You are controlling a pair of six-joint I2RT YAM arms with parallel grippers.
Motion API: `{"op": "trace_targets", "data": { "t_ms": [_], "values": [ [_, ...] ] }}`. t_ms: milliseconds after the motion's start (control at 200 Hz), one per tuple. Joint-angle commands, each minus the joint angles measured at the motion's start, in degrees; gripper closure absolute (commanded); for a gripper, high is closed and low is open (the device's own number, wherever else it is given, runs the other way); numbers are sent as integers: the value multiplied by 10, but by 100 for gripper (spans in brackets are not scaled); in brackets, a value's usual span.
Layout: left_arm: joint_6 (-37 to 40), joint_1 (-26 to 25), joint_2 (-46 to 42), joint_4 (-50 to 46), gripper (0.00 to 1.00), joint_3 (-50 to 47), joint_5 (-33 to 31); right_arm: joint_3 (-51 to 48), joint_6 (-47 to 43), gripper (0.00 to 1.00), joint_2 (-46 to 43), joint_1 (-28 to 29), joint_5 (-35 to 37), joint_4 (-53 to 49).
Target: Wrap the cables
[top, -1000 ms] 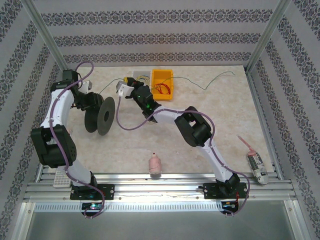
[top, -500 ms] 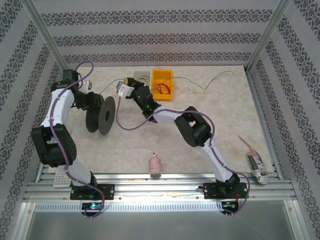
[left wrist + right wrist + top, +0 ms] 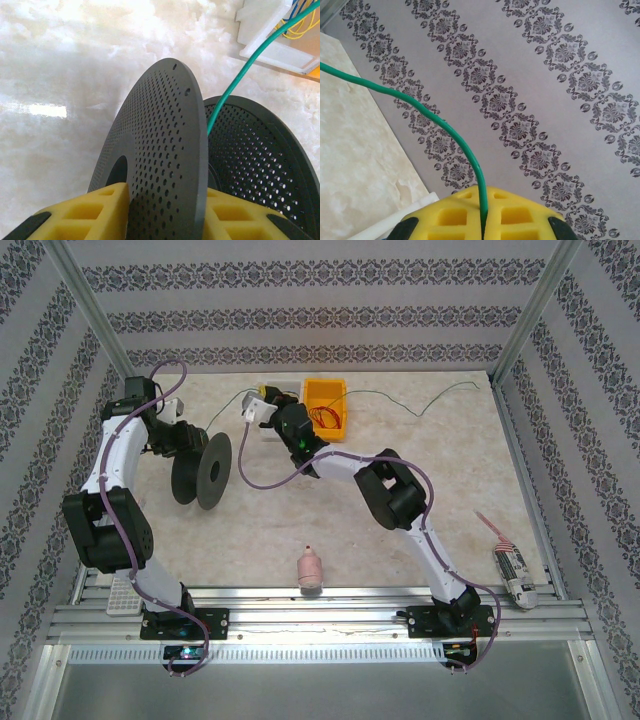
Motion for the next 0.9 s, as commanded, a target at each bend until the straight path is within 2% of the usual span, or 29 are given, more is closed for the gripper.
{"op": "trace_targets", "data": {
  "t_ms": [0,415,535,709,799,899],
  "values": [
    [-5,-6,12,-3,67,10,6,20,21,100,6,3,16,9],
    [-6,-9,19,-1,90,11,8,36,29,100,8,2,21,-2],
    [-5,-9,18,0,100,9,9,34,29,100,6,2,21,-5],
    [-1,-10,10,-3,100,11,13,31,36,100,2,-5,5,-24],
    [0,-10,-7,-10,100,20,17,15,53,84,-12,-9,-16,-33],
    [3,-12,-33,-23,100,45,16,-22,95,63,-53,-16,-72,-49]
  ]
}}
